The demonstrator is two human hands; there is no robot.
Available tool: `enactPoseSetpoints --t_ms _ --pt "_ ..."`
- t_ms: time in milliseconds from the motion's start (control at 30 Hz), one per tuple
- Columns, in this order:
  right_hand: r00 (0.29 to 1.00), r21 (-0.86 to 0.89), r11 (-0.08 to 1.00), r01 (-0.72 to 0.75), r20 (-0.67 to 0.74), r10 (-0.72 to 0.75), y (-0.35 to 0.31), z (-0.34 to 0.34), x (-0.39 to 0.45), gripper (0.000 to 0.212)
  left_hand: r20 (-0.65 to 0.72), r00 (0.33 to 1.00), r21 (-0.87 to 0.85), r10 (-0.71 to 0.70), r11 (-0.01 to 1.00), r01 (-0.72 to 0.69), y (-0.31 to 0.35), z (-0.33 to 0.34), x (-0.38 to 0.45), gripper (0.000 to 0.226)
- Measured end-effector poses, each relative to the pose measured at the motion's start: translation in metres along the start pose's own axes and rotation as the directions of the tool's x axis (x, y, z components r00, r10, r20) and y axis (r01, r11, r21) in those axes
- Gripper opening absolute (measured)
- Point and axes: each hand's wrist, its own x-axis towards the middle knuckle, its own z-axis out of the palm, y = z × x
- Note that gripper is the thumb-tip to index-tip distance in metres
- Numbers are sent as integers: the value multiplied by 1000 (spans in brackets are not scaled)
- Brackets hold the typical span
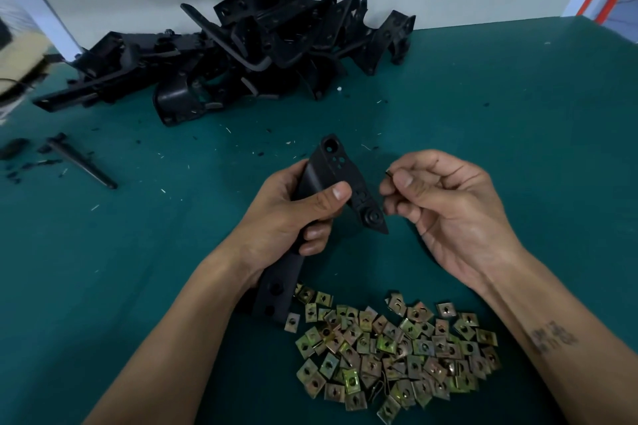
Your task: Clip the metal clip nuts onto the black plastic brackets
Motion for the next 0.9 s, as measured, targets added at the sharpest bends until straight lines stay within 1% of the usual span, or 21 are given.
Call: enactPoseSetpoints --t_ms 100,200,233,333,433,500,600,667,800,833,900 --pt "999 -25 999 44 -20 -44 3 3 0 13 -1 1000 -4 3 1000 -3 0 0 0 37" --pt "999 -55 997 47 -7 -47 3 6 0 31 -2 1000 1 7 1000 -7 0 1 0 34" --pt "999 -71 996 47 -4 -47 3 8 -1 33 -1 1000 4 8 1000 -8 0 1 0 33" --pt "998 -140 989 57 -28 -62 3 13 -5 20 -6 1000 1 5 1000 -5 1 2 0 34" --pt "998 -158 987 19 -59 -28 4 18 -7 11 -20 1000 -5 4 1000 -4 1 4 0 37" --pt "997 -208 978 -8 -79 -8 5 19 -9 14 -21 1000 2 6 1000 -6 0 3 0 36" --pt "996 -286 958 -8 -90 -19 7 23 -12 19 -9 1000 13 21 1000 -21 0 2 0 26" --pt "994 -240 971 2 -109 -29 5 27 -13 17 -25 1000 8 16 1000 -15 -1 2 0 19" --pt "984 35 999 -41 -170 46 2 31 -16 7 -32 999 17 14 1000 -14 -1 1 1 25" --pt "981 87 995 -55 -178 70 2 32 -17 8 -32 999 15 14 1000 -14 -2 1 1 26" --pt "975 132 988 -85 -192 109 5 35 -20 17 -32 999 11 14 1000 -14 -2 1 1 26"
